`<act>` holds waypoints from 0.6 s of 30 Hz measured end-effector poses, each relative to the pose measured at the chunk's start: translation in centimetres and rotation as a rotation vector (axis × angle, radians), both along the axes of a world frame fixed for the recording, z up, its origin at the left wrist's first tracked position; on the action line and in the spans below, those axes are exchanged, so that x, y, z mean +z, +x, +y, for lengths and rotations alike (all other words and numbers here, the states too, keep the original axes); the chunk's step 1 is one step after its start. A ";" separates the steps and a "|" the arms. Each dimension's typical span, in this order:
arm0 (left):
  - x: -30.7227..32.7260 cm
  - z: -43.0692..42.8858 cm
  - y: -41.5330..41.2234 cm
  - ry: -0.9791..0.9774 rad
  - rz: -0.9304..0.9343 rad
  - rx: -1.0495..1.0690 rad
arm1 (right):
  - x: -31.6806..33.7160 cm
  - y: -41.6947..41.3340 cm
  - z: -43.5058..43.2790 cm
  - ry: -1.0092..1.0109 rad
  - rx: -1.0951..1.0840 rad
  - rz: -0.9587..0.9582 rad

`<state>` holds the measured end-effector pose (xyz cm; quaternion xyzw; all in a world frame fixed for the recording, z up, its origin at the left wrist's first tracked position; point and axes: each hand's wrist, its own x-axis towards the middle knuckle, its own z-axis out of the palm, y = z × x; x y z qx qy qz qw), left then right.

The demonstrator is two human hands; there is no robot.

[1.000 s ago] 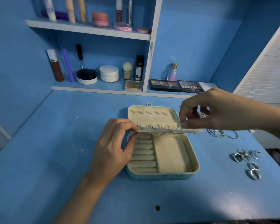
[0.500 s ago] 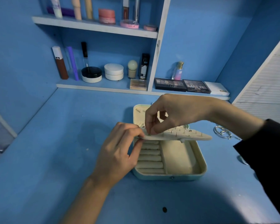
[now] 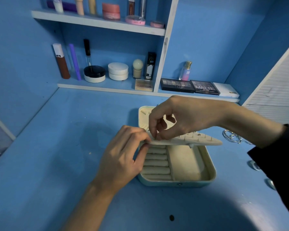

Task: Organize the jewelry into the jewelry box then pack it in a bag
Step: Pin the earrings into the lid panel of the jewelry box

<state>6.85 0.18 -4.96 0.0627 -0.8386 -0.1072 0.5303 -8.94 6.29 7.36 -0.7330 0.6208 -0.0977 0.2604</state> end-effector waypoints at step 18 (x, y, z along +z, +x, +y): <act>-0.2 0.0 0.1 -0.021 -0.006 -0.017 | 0.8 1.6 -1.0 0.055 -0.051 0.151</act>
